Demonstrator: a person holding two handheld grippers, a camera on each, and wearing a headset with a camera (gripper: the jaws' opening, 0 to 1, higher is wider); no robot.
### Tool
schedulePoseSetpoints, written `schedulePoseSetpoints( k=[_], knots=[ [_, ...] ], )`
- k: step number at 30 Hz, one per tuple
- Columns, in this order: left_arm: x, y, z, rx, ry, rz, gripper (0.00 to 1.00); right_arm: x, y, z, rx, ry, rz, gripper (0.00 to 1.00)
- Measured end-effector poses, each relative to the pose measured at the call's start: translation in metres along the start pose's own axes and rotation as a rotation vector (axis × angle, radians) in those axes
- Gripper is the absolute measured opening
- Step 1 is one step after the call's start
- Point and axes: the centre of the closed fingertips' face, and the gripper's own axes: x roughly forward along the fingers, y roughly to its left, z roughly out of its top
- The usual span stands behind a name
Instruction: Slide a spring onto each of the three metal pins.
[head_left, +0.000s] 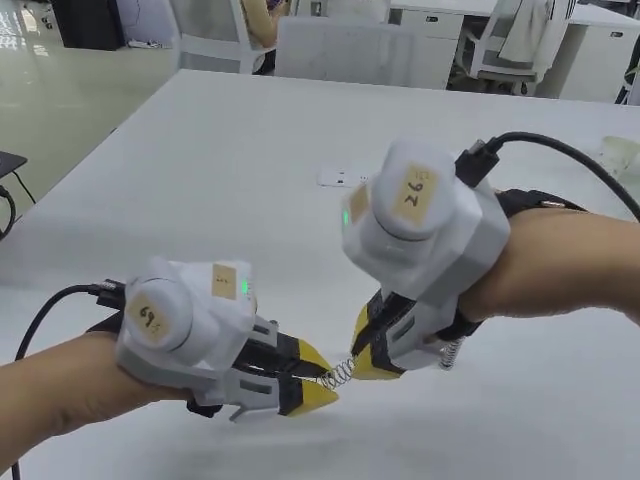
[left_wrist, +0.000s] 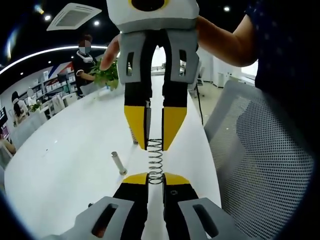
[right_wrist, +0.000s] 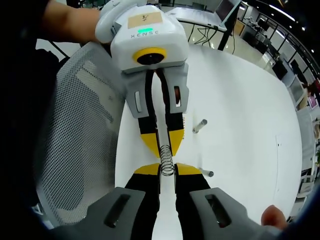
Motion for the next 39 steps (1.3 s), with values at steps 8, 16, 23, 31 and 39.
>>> schedulePoseSetpoints(
  k=[8,16,23,31,39],
  knots=[
    [-0.001,0.0,0.002,0.0,-0.006,0.001,0.02,-0.001,0.0,0.002,-0.005,-0.005,-0.005,0.08],
    [-0.001,0.0,0.001,-0.002,-0.006,-0.003,0.02,0.0,-0.001,0.0,0.013,-0.013,-0.002,0.1],
    [-0.003,0.0,0.003,-0.004,-0.014,0.001,0.02,-0.001,-0.002,-0.002,0.07,-0.07,0.014,0.13],
    [-0.005,0.0,0.009,-0.008,-0.037,-0.003,0.02,0.002,0.004,0.001,0.125,-0.139,0.05,0.12],
    [-0.006,-0.001,0.013,-0.013,-0.054,-0.003,0.02,0.0,0.003,0.006,0.15,-0.184,0.058,0.11]
  ],
)
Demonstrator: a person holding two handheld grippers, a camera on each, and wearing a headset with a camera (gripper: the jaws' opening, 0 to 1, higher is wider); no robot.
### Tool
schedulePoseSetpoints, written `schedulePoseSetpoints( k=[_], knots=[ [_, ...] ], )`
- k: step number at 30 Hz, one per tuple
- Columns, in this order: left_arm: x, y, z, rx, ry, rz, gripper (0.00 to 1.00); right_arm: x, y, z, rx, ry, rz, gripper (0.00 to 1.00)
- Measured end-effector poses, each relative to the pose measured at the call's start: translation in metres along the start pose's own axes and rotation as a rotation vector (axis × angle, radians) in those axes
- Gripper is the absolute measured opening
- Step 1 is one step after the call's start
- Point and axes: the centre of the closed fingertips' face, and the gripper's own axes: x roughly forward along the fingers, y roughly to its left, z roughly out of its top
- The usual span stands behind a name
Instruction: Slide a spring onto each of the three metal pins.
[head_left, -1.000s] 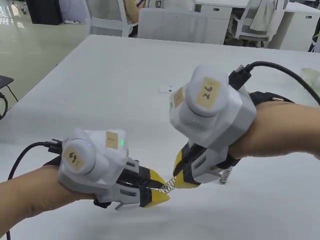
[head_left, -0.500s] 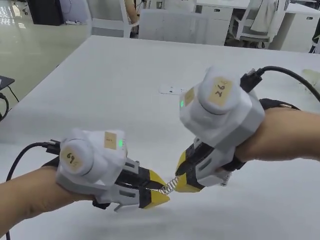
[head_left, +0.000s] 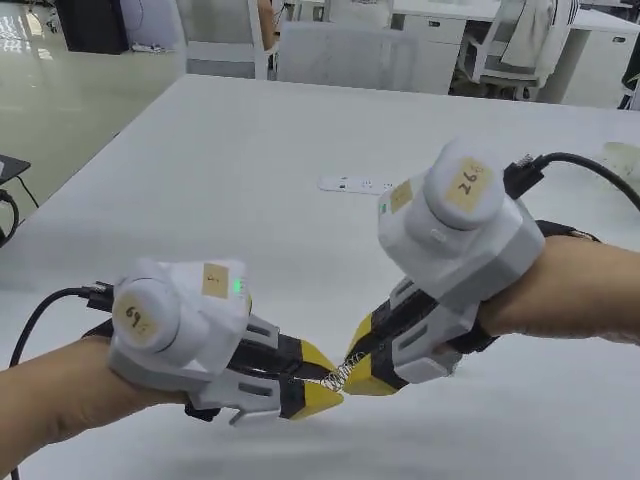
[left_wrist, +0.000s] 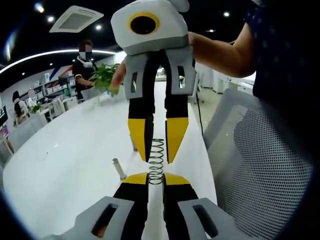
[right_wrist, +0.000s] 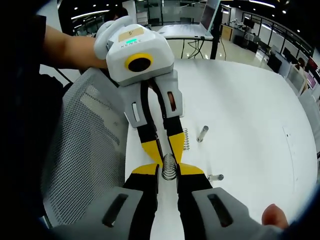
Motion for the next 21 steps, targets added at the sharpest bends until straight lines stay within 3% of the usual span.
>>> schedulePoseSetpoints(
  k=[10,21],
  knots=[
    [-0.003,0.002,0.011,-0.029,-0.052,0.008,0.02,0.0,-0.001,0.005,0.007,-0.028,-0.001,0.1],
    [-0.004,0.004,0.016,-0.044,-0.079,0.017,0.02,-0.002,-0.005,0.007,0.013,-0.042,-0.004,0.09]
  ],
)
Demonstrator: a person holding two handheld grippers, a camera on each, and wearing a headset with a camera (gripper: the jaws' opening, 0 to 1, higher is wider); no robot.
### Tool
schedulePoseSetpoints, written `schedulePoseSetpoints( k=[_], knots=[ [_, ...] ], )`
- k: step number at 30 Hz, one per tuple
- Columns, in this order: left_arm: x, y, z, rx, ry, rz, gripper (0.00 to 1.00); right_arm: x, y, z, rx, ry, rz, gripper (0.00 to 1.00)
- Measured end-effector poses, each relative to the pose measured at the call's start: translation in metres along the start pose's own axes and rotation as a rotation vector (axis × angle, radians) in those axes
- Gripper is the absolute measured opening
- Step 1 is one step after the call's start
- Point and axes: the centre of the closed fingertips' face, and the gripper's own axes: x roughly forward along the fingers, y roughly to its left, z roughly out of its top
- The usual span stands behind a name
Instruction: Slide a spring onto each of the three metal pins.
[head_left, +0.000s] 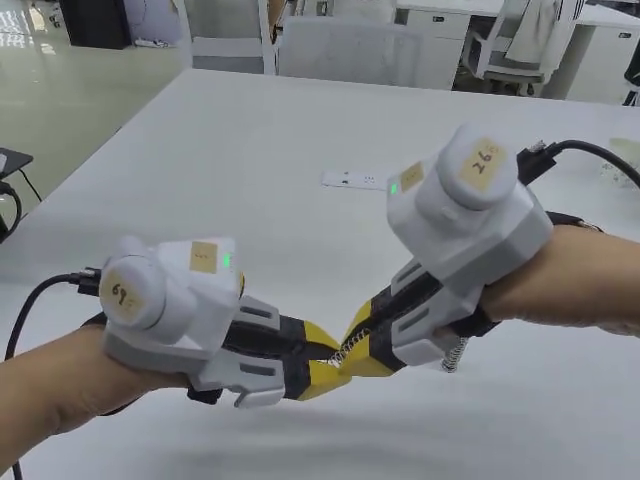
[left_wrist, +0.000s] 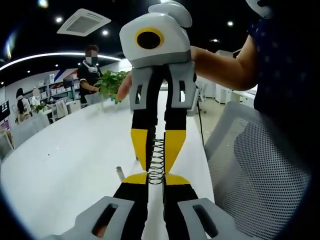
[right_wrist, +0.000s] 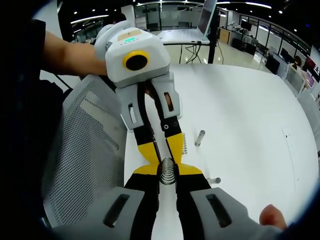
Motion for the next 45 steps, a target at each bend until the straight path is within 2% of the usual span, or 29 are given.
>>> schedulePoseSetpoints(
  k=[5,13,33,38,45],
  knots=[
    [0.001,0.0,0.0,0.005,0.003,0.001,0.02,0.0,0.0,0.001,-0.008,0.004,0.0,0.09],
    [0.001,0.002,-0.003,0.015,0.019,0.009,0.03,0.002,-0.003,-0.001,-0.038,0.044,-0.01,0.09],
    [-0.013,0.004,-0.015,-0.05,0.052,0.021,0.24,-0.006,-0.014,-0.021,-0.061,0.135,-0.06,0.09],
    [-0.018,0.005,-0.021,-0.072,0.071,0.031,0.28,-0.008,-0.016,-0.023,-0.058,0.142,-0.066,0.09],
    [-0.027,0.006,-0.024,-0.096,0.074,0.049,0.34,-0.011,-0.02,-0.03,-0.058,0.164,-0.08,0.09]
  ],
)
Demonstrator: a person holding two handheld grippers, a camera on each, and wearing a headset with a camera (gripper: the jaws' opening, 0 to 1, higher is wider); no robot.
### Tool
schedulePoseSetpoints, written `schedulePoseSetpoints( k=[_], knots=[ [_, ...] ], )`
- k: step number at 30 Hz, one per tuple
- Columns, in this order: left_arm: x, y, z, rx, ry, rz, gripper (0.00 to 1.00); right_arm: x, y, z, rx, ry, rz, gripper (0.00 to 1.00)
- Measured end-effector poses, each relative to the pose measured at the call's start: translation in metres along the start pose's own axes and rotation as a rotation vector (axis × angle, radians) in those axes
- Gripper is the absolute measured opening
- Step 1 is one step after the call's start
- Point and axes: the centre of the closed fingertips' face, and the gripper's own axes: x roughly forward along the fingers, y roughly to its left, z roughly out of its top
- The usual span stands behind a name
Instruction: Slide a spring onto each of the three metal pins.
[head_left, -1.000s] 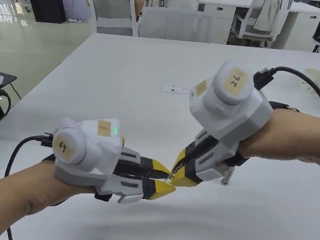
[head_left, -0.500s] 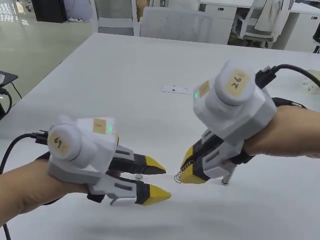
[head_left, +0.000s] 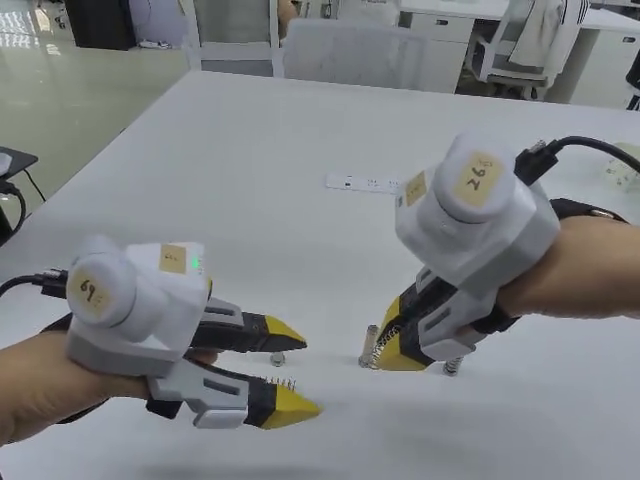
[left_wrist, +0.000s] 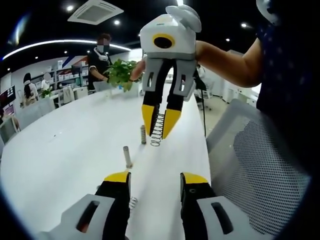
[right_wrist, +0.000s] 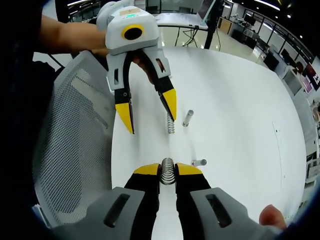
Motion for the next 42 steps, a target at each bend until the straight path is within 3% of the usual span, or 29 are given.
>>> schedulePoseSetpoints(
  k=[11,42],
  knots=[
    [-0.016,0.004,-0.003,-0.037,-0.017,0.049,0.39,-0.003,-0.003,-0.005,0.0,0.016,-0.012,0.09],
    [-0.051,0.015,-0.033,-0.15,-0.051,0.207,0.54,-0.01,-0.018,-0.007,-0.014,0.044,-0.035,0.09]
  ],
)
